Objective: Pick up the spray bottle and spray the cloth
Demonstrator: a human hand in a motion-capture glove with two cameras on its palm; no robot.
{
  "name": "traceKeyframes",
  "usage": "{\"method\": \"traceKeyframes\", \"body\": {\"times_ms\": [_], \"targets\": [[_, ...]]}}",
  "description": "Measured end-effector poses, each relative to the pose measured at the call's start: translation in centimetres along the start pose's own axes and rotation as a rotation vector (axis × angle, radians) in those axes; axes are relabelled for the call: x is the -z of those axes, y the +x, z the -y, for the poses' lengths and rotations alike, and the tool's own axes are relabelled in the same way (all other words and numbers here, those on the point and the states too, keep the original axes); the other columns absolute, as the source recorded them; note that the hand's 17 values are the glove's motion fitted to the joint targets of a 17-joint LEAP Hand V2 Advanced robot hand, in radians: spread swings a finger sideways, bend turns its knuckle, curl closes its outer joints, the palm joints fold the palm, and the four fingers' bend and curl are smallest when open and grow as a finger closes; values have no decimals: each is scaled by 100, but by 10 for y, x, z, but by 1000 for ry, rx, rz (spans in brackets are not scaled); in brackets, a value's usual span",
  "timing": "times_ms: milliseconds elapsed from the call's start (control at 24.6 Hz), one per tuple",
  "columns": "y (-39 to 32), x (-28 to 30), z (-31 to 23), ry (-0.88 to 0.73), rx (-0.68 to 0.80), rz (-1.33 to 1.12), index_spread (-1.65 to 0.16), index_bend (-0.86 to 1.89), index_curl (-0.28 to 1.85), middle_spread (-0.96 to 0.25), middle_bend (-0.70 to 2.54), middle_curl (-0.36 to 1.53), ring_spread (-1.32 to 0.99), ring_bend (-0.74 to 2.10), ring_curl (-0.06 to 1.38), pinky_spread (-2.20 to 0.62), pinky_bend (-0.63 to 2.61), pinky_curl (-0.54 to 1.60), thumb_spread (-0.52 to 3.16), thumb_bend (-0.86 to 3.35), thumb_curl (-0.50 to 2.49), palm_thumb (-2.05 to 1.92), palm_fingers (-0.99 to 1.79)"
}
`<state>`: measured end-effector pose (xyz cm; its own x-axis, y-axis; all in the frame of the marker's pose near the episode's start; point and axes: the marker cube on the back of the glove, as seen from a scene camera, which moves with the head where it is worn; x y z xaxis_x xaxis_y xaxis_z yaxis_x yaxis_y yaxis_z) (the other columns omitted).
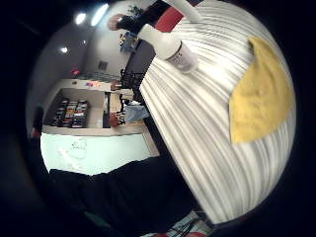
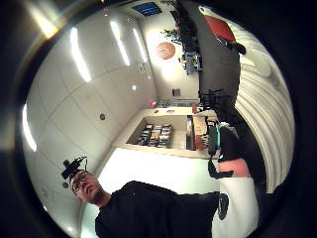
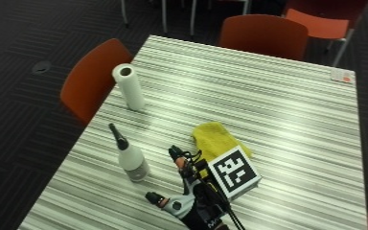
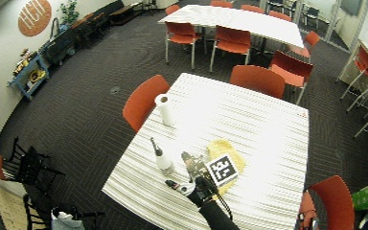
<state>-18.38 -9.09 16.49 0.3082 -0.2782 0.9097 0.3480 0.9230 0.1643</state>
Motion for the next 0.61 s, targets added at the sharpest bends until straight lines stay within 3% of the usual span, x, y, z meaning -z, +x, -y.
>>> {"method": "traceKeyframes", "body": {"times_ms": [611], "targets": [[-42,-28,-17,-106,64,41,-39,18,34,1,16,34,16,30,36,21,41,33,98,-2,60,97,5]]}}
